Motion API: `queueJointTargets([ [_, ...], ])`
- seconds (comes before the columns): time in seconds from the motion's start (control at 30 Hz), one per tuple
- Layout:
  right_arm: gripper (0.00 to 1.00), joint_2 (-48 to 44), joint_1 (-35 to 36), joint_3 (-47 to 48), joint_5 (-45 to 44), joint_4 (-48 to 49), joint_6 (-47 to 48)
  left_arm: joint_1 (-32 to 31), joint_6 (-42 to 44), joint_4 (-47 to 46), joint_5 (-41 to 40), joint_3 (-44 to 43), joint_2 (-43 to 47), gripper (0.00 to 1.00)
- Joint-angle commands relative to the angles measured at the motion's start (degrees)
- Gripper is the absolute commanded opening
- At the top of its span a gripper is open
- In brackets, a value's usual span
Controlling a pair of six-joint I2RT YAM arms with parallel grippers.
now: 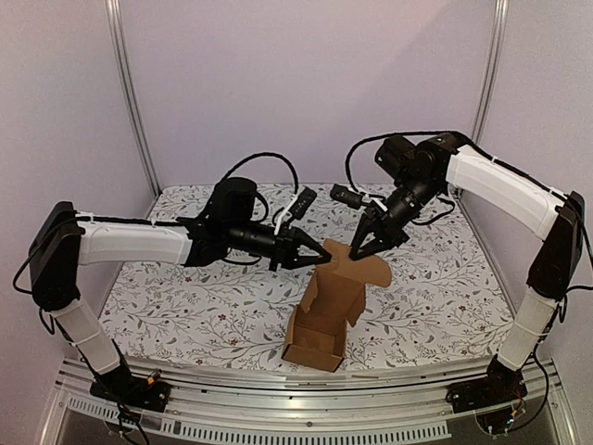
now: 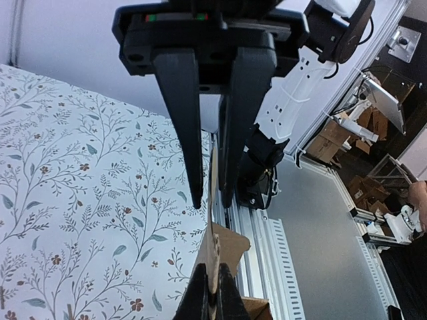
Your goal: Fold the paper box
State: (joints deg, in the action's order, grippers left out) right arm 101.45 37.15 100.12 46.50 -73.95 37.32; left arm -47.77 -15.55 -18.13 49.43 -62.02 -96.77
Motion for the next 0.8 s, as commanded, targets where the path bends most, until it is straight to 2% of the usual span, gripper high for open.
queueJointTargets([
  [0.0, 0.19, -4.0, -3.2, 0.0, 3.4, -0.5, 0.4, -0.5, -0.7, -2.0, 0.1, 1.4, 2.3, 0.00],
  [0.1, 0.30, -7.3, -9.7, -3.1, 6.6, 0.2, -0.2, -0.4, -0.8, -2.4, -2.4, 3.3, 4.7, 0.00],
  [0.23, 0.35, -10.2, -15.5, -7.9, 7.2, 1.5, -0.9, -0.4, -1.9, -5.3, -3.9, 5.7, 7.7, 0.00],
  [0.4, 0.36, -11.6, -16.0, -13.8, 3.4, 5.6, -2.9, 0.1, -5.3, -10.7, -6.8, 7.9, 8.6, 0.00],
  [0.5, 0.39, -11.4, -16.0, -14.7, 6.4, 4.6, -2.6, 0.2, -5.7, -11.5, -11.8, 8.8, 9.1, 0.00],
  [0.63, 0.50, -12.3, -15.9, -15.5, 11.4, 4.0, -0.7, 0.2, -6.0, -11.6, -14.8, 8.8, 8.3, 0.00],
  [0.77, 0.52, -12.3, -14.4, -15.6, 12.0, 5.8, -2.2, 0.2, -7.6, -14.0, -15.7, 9.1, 7.4, 0.00],
])
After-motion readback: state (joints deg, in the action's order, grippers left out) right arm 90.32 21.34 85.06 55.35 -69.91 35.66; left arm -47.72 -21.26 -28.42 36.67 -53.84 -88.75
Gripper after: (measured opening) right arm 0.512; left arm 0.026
